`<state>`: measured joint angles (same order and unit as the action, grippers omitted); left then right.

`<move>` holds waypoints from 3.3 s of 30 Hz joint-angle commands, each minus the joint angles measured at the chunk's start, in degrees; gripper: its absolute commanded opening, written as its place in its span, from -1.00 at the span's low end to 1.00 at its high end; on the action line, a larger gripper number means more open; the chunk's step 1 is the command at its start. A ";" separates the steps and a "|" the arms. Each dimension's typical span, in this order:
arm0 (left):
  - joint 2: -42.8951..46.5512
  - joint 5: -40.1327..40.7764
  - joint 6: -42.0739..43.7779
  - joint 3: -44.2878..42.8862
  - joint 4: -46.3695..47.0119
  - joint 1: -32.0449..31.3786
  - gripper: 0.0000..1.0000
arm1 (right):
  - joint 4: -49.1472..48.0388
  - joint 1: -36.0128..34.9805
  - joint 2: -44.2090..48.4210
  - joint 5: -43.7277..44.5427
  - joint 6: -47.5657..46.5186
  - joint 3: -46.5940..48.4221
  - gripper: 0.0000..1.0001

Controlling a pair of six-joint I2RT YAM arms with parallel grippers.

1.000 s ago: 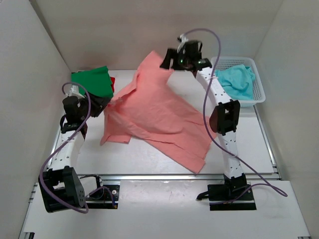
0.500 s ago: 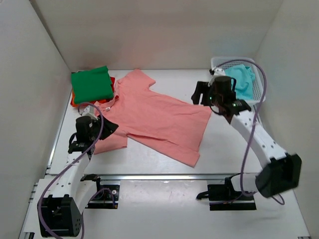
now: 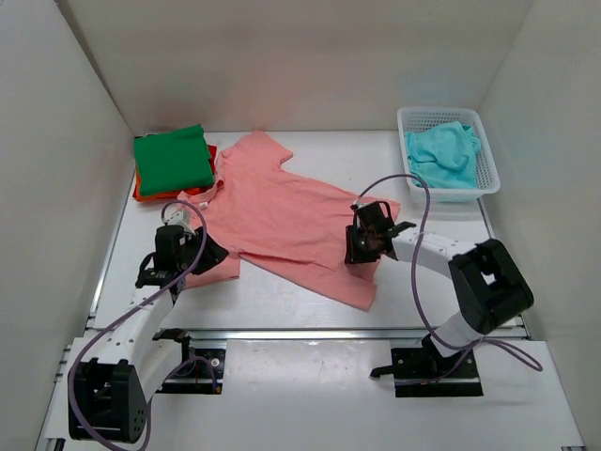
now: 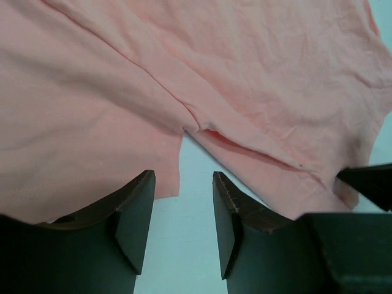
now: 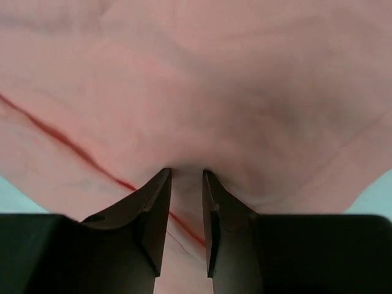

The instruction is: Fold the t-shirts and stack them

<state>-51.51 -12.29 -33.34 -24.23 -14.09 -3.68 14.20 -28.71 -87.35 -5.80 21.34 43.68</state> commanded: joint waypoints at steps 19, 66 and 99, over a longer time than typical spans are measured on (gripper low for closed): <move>-11.07 -2.02 13.73 -9.60 -13.67 -4.22 0.10 | 12.87 9.46 -16.02 17.58 -14.14 37.89 -0.07; -16.18 6.32 21.65 -25.24 -36.17 -13.90 -1.00 | 5.39 21.51 8.50 4.92 -6.23 3.61 -1.00; -6.76 5.52 26.05 -34.30 -45.34 -8.02 -1.00 | 32.47 26.94 33.57 0.97 -11.58 1.32 -1.00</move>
<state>-56.93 -7.90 -7.49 -56.27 -63.55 -13.98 46.19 -1.72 -52.51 -4.29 12.56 43.24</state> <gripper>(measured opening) 0.014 0.017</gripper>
